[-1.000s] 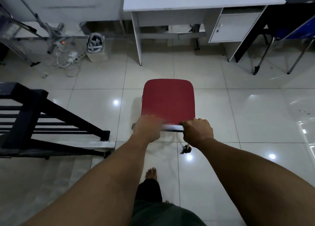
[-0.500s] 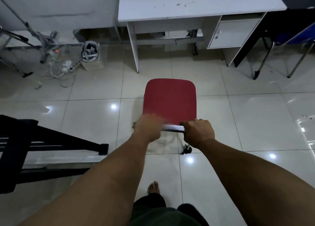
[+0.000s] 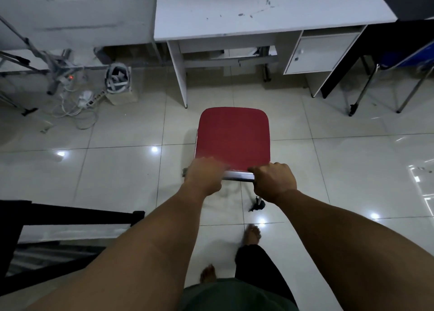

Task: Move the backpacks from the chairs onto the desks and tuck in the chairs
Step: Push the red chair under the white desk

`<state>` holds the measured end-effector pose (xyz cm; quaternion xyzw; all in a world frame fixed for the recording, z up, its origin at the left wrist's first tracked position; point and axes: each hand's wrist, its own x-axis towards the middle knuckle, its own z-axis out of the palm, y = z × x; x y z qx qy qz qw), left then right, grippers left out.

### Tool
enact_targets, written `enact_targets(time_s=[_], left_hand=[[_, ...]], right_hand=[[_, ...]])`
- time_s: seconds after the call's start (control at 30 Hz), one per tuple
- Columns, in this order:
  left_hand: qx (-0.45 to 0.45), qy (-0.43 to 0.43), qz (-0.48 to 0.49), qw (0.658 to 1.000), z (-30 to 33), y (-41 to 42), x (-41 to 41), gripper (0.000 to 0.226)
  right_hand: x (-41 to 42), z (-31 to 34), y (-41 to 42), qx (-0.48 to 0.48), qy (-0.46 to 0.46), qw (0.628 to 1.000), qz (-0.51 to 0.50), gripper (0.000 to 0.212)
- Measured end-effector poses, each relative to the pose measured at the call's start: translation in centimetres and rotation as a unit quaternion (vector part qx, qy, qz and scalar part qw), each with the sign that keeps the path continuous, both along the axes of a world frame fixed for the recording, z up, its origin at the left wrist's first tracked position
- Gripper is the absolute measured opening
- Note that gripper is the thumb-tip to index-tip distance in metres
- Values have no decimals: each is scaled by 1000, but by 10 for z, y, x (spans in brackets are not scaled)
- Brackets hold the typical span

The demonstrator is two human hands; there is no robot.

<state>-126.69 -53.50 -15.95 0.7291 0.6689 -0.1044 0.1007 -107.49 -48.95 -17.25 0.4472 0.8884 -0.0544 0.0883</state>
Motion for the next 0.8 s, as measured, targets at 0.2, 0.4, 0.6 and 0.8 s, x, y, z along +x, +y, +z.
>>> enact_targets(time_s=[0.2, 0.4, 0.6, 0.8], left_hand=[[3, -6, 10, 1000, 3, 54, -8, 48], [7, -5, 33, 999, 4, 105, -4, 50], [-4, 2, 46, 999, 4, 148, 4, 47], [-13, -3, 60, 998, 5, 172, 8, 43]], right_hand=[[-8, -2, 55, -7, 13, 1000, 2, 27], [-7, -2, 113, 4, 11, 1000, 29, 30], [-1, -2, 163, -5, 5, 999, 44, 27], [2, -1, 193, -12, -4, 998, 62, 28]])
